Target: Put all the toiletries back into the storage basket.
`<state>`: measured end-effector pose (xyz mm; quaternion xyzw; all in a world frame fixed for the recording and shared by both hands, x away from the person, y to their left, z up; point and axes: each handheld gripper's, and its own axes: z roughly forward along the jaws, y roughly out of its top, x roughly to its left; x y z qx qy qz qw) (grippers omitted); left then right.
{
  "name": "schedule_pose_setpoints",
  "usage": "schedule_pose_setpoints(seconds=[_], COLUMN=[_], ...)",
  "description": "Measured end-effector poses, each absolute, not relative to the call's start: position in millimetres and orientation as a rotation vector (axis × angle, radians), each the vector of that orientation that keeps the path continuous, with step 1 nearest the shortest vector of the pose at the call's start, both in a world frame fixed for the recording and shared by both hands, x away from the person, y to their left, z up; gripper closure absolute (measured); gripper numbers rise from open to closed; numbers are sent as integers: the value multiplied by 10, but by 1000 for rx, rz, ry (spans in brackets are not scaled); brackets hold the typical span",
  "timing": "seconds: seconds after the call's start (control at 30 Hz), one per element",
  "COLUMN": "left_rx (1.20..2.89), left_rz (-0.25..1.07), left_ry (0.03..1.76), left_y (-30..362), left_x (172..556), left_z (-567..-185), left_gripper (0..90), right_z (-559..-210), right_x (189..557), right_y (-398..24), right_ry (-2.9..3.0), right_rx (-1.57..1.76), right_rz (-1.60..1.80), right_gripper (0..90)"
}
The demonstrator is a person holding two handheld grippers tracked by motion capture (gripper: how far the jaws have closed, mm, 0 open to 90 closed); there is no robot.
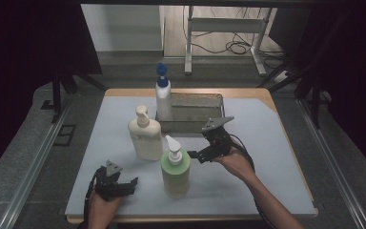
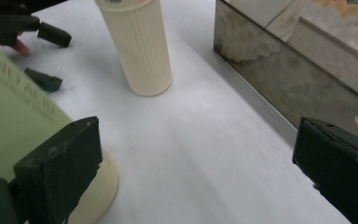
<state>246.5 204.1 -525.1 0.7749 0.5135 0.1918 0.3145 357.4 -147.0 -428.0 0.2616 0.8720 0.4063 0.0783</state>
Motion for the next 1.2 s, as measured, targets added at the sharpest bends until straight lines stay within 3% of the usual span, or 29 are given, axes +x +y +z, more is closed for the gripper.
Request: schedule_pose_setpoints(seconds=[0.73, 1.2], left_rx=[2042, 2043], left_rz=[506, 506], left_ry=[1353, 1353], left_y=[2041, 2041], left_x=[2465, 2464], left_z=[-5251, -5251], left_gripper=[104, 104], right_z=[-4404, -4405], right_x=[3123, 2866], right_y=[-1717, -1584], right_ry=[2638, 2717], right_rx=[638, 563], right_rz=[1281, 1317], right_gripper=[0, 0])
